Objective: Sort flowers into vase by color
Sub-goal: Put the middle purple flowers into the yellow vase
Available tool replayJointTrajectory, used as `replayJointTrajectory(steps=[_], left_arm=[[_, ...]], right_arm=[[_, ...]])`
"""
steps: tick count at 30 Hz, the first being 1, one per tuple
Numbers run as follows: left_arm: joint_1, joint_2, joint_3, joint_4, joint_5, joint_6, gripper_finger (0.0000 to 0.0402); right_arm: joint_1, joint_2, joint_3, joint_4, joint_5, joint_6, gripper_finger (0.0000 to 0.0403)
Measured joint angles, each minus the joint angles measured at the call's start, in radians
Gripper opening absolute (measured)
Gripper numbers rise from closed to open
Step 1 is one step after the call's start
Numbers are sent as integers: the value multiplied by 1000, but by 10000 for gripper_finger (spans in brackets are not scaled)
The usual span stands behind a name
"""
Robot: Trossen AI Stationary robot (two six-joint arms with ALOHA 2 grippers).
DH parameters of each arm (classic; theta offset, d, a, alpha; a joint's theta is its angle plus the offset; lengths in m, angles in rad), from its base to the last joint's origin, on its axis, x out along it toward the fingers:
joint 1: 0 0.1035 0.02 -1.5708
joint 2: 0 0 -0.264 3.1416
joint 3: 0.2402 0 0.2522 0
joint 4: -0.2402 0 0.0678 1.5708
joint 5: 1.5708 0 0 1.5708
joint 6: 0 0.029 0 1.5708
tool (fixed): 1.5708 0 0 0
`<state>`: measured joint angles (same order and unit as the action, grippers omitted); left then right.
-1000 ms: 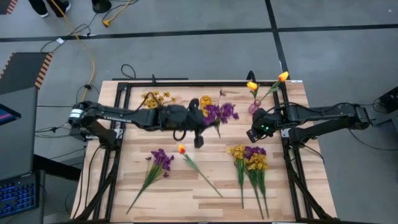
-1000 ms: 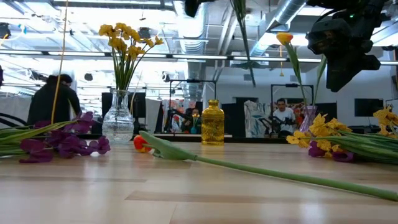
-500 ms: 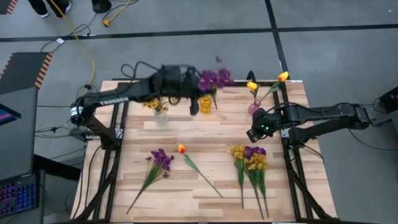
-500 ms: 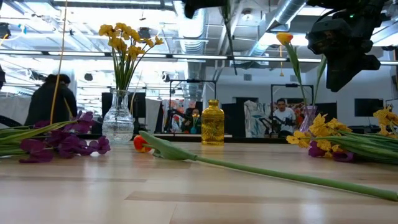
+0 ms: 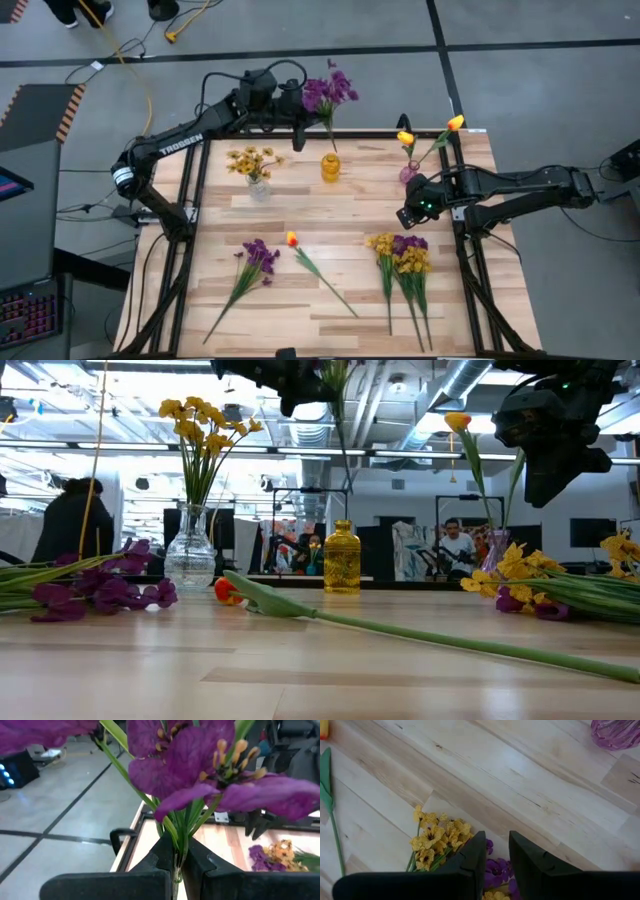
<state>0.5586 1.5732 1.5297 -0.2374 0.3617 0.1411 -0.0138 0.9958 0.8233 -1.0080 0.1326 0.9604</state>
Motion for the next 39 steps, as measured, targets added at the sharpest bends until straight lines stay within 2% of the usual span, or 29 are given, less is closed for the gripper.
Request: replayJointTrajectory(steps=[9, 13, 34, 39], left_arm=[[-1, 50, -28, 14, 23, 39, 2], [0, 51, -30, 13, -7, 64, 2], [4, 49, -30, -26, -9, 57, 2], [3, 49, -30, -27, -64, 57, 3]], right_arm=[[0, 0, 0, 1, 0, 0, 113], [0, 0, 0, 1, 0, 0, 113], [0, 0, 0, 1, 0, 0, 113], [0, 0, 0, 1, 0, 0, 113]])
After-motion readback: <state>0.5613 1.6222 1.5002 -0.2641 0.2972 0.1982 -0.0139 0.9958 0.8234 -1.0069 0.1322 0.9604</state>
